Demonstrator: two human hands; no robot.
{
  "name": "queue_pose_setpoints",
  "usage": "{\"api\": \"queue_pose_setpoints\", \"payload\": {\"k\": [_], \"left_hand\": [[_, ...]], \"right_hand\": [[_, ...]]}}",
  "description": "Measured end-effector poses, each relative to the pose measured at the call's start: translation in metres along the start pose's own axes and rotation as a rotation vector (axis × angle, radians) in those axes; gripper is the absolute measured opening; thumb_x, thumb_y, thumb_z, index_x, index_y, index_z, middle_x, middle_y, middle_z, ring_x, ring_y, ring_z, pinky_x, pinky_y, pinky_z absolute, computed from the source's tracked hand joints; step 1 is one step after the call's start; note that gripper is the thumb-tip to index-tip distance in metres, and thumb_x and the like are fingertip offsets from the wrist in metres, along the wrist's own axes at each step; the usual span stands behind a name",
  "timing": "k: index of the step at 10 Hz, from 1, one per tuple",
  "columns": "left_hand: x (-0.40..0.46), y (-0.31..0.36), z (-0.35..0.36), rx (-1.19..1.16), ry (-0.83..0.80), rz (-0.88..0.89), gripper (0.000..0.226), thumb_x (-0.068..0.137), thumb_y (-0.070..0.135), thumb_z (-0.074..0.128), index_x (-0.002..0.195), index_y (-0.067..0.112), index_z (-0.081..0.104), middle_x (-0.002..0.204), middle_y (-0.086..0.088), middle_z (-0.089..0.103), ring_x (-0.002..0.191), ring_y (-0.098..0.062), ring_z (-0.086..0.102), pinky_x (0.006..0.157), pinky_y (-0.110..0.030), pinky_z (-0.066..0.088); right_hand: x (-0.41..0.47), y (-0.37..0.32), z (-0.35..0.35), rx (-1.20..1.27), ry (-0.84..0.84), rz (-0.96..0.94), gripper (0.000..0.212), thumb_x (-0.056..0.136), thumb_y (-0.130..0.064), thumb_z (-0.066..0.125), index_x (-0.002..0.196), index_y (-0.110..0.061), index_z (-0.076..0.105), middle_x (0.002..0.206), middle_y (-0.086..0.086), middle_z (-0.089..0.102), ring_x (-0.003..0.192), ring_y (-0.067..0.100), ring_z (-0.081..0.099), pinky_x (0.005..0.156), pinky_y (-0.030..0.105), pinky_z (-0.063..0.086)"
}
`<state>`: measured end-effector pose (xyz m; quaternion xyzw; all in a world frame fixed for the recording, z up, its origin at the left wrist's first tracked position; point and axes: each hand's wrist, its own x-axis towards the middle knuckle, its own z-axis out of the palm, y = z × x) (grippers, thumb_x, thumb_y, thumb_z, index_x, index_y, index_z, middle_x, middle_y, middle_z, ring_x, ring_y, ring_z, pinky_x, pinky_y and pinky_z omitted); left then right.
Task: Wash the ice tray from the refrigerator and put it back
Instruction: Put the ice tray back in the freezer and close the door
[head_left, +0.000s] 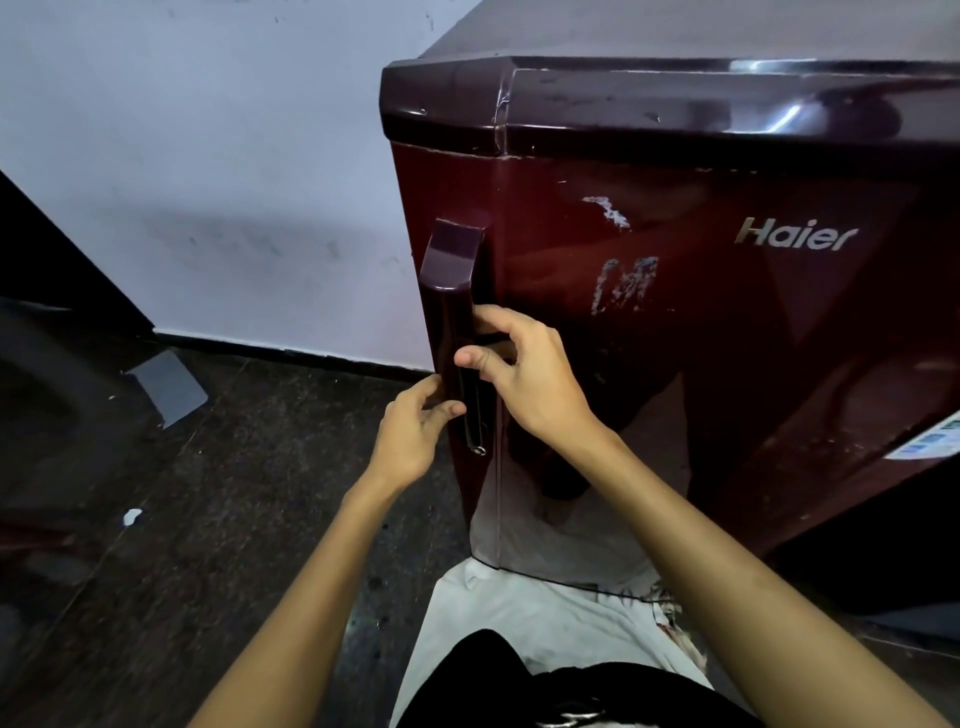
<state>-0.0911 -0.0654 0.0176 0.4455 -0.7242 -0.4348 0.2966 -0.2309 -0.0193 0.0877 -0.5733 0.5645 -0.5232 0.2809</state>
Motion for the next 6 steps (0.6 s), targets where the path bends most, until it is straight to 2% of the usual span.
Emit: {"api": "queue_pose_setpoints", "payload": {"k": [1,2,3,4,5,6], "left_hand": [[0.000,-0.001,0.000,-0.038,-0.009,-0.005,0.031,0.093,0.013,0.055,0.124,0.013,0.057,0.100,-0.005,0.069,0.095,-0.002,0.055,0.071,-0.029,0.049],[0.000,-0.002,-0.003,-0.080,-0.041,-0.006,0.033,0.093,0.012,0.055,0.125,0.009,0.057,0.109,-0.011,0.068,0.099,-0.010,0.059,0.083,-0.041,0.050],[-0.007,-0.008,-0.003,-0.072,-0.022,-0.018,0.038,0.094,0.016,0.054,0.132,0.010,0.051,0.123,-0.007,0.063,0.107,-0.010,0.061,0.096,-0.034,0.049],[-0.026,-0.013,-0.006,-0.049,-0.008,-0.054,0.046,0.094,0.023,0.054,0.138,0.013,0.043,0.133,-0.008,0.055,0.108,-0.011,0.057,0.092,-0.024,0.045],[-0.045,-0.024,-0.010,-0.022,-0.057,-0.083,0.052,0.093,0.030,0.054,0.141,0.018,0.040,0.139,-0.008,0.050,0.115,-0.022,0.057,0.098,-0.037,0.046],[-0.063,-0.031,-0.011,-0.004,-0.112,-0.096,0.052,0.092,0.032,0.055,0.141,0.019,0.040,0.140,-0.008,0.049,0.116,-0.025,0.057,0.099,-0.043,0.046]], "right_hand": [[-0.003,0.000,0.004,0.016,0.015,0.019,0.036,0.088,-0.011,0.064,0.124,-0.009,0.060,0.114,0.003,0.067,0.097,0.007,0.066,0.083,0.024,0.055],[-0.008,0.000,0.008,-0.002,0.041,0.038,0.034,0.090,-0.013,0.062,0.124,-0.010,0.060,0.112,-0.001,0.068,0.098,0.003,0.065,0.085,0.017,0.052],[-0.013,0.003,0.016,-0.058,0.083,0.076,0.040,0.093,-0.019,0.059,0.132,-0.013,0.054,0.125,-0.001,0.062,0.112,0.007,0.059,0.096,0.023,0.048],[-0.031,-0.001,0.029,-0.046,0.159,0.172,0.048,0.096,-0.022,0.054,0.141,-0.021,0.040,0.140,-0.004,0.046,0.122,0.008,0.044,0.104,0.028,0.040],[-0.057,-0.006,0.040,-0.047,0.204,0.211,0.049,0.097,-0.022,0.050,0.144,-0.022,0.034,0.144,0.000,0.041,0.123,0.006,0.037,0.104,0.028,0.037],[-0.086,-0.005,0.051,-0.056,0.248,0.263,0.047,0.098,-0.022,0.049,0.143,-0.022,0.037,0.144,0.000,0.042,0.124,0.005,0.038,0.104,0.027,0.039]]}}
